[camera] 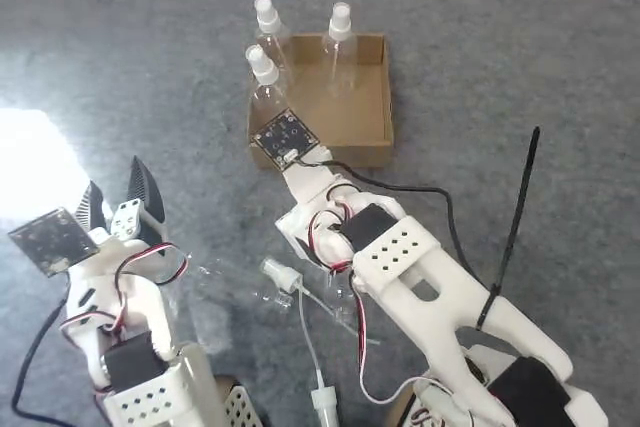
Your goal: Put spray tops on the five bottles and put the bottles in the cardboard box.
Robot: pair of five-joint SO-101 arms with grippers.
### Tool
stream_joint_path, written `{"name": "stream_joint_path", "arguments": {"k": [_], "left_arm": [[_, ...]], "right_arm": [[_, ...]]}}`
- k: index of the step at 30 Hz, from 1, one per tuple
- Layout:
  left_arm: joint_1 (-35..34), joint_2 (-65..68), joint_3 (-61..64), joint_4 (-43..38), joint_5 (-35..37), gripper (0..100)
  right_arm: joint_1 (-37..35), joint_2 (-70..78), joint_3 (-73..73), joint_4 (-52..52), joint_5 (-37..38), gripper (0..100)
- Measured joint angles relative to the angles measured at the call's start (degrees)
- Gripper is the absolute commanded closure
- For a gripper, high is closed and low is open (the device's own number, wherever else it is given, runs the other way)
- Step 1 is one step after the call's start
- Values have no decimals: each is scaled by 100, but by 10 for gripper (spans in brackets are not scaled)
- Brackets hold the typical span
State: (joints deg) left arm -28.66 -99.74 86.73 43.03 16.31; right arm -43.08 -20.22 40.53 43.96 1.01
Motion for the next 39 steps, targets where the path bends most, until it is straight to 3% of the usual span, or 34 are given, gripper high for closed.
{"name": "stream_joint_path", "arguments": {"k": [8,17,29,39], "left_arm": [[0,0,0,0,0,791],[0,0,0,0,0,790],[0,0,44,-97,0,790],[0,0,176,-273,0,790]], "right_arm": [[70,976,-149,-185,202,991],[870,1618,-457,-105,651,991],[2013,1618,-1371,2532,1758,991],[1987,1600,-1521,4062,2365,992]]}}
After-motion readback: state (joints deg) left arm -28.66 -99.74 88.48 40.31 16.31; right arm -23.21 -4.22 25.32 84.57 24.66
